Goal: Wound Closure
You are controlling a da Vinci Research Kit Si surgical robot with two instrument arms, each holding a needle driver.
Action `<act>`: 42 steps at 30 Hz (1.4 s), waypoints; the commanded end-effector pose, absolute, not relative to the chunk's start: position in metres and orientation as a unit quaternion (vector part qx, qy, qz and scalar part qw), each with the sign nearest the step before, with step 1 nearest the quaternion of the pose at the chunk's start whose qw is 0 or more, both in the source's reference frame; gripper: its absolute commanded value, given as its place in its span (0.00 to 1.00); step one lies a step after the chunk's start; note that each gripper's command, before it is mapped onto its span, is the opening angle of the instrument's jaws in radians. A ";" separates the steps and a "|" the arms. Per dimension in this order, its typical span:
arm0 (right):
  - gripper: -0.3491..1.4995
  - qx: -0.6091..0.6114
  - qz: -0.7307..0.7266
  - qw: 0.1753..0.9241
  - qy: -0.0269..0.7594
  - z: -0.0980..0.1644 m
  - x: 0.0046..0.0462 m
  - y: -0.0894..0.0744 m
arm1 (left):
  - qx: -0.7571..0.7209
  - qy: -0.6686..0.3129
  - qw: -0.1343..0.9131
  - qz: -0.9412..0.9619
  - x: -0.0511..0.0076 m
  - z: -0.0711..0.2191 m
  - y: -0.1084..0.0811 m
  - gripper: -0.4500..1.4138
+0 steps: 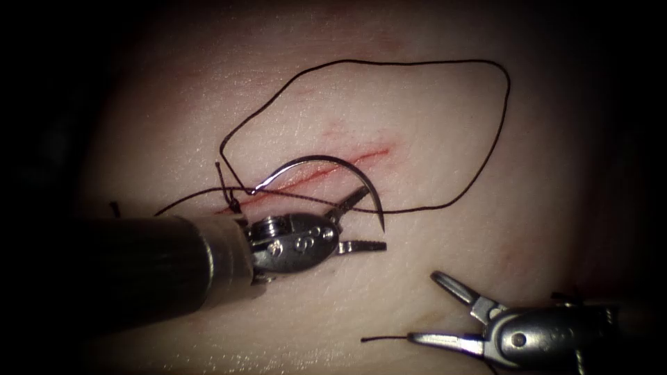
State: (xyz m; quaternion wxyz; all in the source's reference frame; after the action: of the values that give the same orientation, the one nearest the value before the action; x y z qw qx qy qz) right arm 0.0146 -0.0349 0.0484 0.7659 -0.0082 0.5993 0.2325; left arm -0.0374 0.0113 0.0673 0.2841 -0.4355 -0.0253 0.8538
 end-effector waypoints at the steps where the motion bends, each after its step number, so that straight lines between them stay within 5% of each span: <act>1: 0.71 -0.006 0.232 0.765 0.601 0.049 0.0151 -0.036 | -0.444 -0.031 0.290 0.847 -0.0381 0.068 0.011 0.64; 22: 0.68 -0.007 0.226 0.764 0.605 0.049 0.0156 -0.037 | -0.533 -0.115 0.405 0.734 -0.0391 0.071 0.012 0.62; 26: 0.68 -0.007 0.226 0.764 0.605 0.049 0.0157 -0.037 | -0.538 -0.119 0.416 0.724 -0.0390 0.072 0.013 0.48; 31: 0.68 -0.009 0.225 0.764 0.605 0.050 0.0158 -0.037 | -0.549 -0.115 0.421 0.712 -0.0387 0.072 0.013 0.00; 38: 0.68 -0.008 0.225 0.764 0.605 0.049 0.0157 -0.038 | -0.542 -0.103 0.434 0.712 -0.0376 0.071 0.012 0.00; 42: 0.54 -0.004 0.229 0.764 0.603 0.048 0.0156 -0.037 | -0.531 -0.092 0.445 0.715 -0.0367 0.069 0.011 0.00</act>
State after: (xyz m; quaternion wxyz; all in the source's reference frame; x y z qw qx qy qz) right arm 0.0151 -0.0358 0.0476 0.7653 -0.0076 0.6000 0.2331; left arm -0.0358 0.0119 0.0683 0.4447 -0.5274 -0.0823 0.7192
